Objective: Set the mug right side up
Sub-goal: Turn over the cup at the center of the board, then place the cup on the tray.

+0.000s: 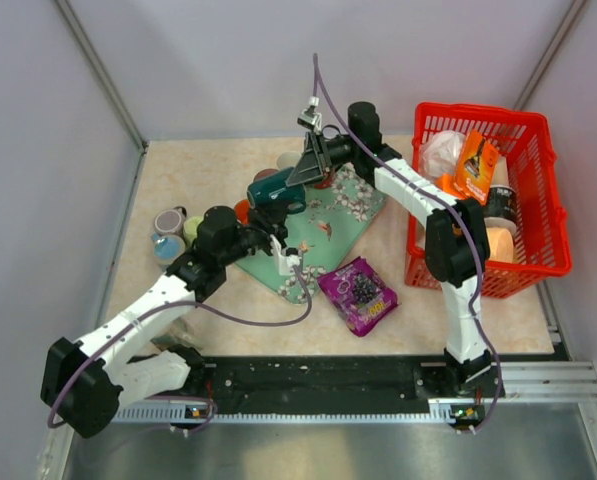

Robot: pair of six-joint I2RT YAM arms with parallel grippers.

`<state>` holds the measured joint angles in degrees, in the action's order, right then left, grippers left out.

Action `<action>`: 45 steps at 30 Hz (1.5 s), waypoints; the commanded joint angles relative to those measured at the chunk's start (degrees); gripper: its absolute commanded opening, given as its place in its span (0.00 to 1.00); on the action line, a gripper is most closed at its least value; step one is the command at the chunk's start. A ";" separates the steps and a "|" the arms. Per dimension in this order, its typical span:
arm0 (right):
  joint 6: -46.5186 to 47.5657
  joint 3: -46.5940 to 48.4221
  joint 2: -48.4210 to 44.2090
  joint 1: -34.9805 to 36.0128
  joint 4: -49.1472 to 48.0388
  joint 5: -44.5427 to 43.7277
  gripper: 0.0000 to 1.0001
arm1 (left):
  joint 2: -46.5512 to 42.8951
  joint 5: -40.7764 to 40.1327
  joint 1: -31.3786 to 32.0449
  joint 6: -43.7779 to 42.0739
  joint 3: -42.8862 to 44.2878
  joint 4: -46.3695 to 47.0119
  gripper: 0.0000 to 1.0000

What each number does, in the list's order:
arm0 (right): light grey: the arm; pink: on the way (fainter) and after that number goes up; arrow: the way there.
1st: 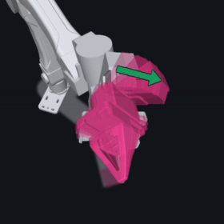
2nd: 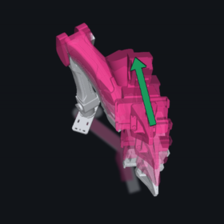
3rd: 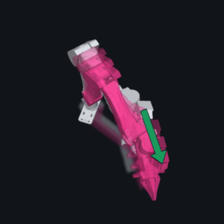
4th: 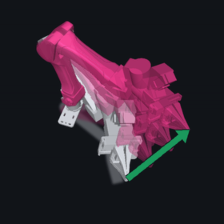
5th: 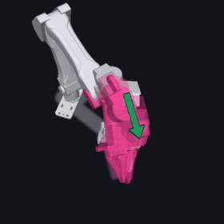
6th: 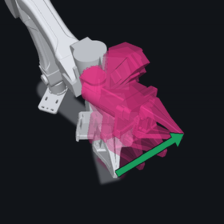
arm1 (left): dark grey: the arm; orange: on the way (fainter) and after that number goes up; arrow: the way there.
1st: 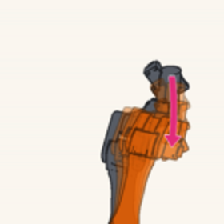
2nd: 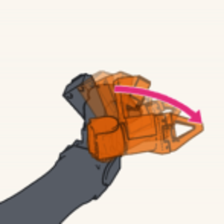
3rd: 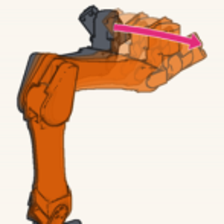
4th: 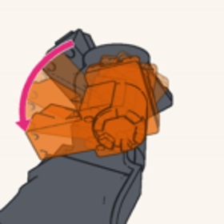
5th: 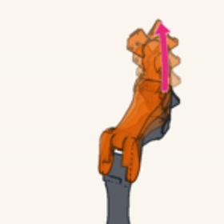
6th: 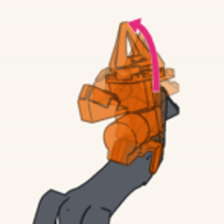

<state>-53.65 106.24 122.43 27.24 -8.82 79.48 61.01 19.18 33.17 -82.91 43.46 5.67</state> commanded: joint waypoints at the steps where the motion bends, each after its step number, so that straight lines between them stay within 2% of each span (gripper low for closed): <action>1: -0.49 2.84 -0.26 0.71 -4.80 1.82 0.21 | 0.07 0.51 1.11 -1.73 -0.31 8.04 0.00; 4: 0.64 2.75 -0.70 0.70 -4.89 1.29 0.00 | 0.42 -0.19 1.11 3.26 -0.05 6.81 0.00; 5: 1.52 2.75 -0.79 0.70 -4.63 0.94 0.00 | 0.42 -0.72 1.20 4.16 0.30 5.76 0.02; 6: 1.96 2.75 -0.79 0.62 -4.63 0.76 0.00 | 0.25 -1.33 1.11 4.77 0.57 4.36 0.12; 8: 3.28 3.01 -0.97 0.35 -4.54 0.06 0.00 | -0.71 -2.13 1.20 7.49 0.66 1.90 0.39; 9: 4.24 3.01 -1.23 0.18 -4.37 -0.64 0.00 | -1.50 -2.39 1.20 9.24 0.66 0.23 0.48; 11: 7.22 3.71 -1.58 -0.44 -2.18 -2.31 0.00 | -5.01 -2.48 1.11 13.89 0.48 -3.98 0.57; 13: 11.96 4.59 -1.84 -1.14 2.55 -4.67 0.00 | -8.17 -4.05 1.11 23.18 0.66 -5.41 0.69; 14: 15.12 5.20 -2.02 -1.40 6.32 -5.73 0.00 | -9.58 -6.41 1.20 31.24 1.01 -5.41 0.99; 16: 24.93 8.36 -1.93 -1.58 17.46 -8.98 0.00 | -11.87 -13.51 1.11 49.51 3.98 -9.78 0.99; 18: 38.72 12.66 -1.76 -1.14 31.34 -14.77 0.00 | -13.11 -22.30 0.67 61.06 6.19 -14.53 0.99; 20: 57.23 17.31 -1.50 -0.18 45.66 -21.52 0.00 | -14.42 -22.88 -1.78 65.41 6.98 -19.53 0.99; 22: 71.25 20.23 -1.75 1.75 56.84 -28.30 0.00 | -15.83 -23.82 -3.54 66.73 6.72 -21.14 0.99; 24: 81.28 20.33 -2.89 3.68 63.36 -34.10 0.00 | -16.45 -24.98 -4.77 68.67 7.25 -21.75 0.99; 27: 92.20 15.60 -5.53 7.46 69.10 -41.75 0.00 | -16.71 -23.49 -8.54 73.05 8.65 -22.02 0.99; 29: 96.17 11.30 -7.72 9.48 69.90 -45.98 0.00 | -16.63 -21.83 -13.54 78.66 9.88 -22.19 0.99; 32: 99.87 6.36 -10.19 12.47 69.99 -50.64 0.00 | -13.47 -14.11 -21.01 87.55 15.32 -27.80 0.99; 36: 100.85 4.51 -10.99 16.08 69.99 -54.95 0.00 | -15.21 -7.15 -22.62 91.53 15.52 -26.69 0.99; 38: 100.23 5.03 -10.46 17.40 70.08 -56.71 0.00 | -16.53 -8.10 -22.71 91.62 14.11 -25.36 0.99; 40: 100.75 5.56 -9.94 18.63 70.52 -58.12 0.00 | -18.20 -13.71 -23.23 92.93 12.53 -24.05 0.99; 43: 100.94 6.96 -8.27 20.91 71.83 -60.93 0.00 | -18.74 -11.55 -24.81 92.41 12.61 -24.48 0.99; 45: 97.88 9.42 -6.51 22.32 72.97 -61.90 0.00 | -19.79 -12.58 -25.52 93.80 13.05 -24.74 0.99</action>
<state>44.97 109.25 117.69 46.37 64.01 21.12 42.68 6.66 9.04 7.42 56.29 -21.56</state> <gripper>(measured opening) 0.054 0.990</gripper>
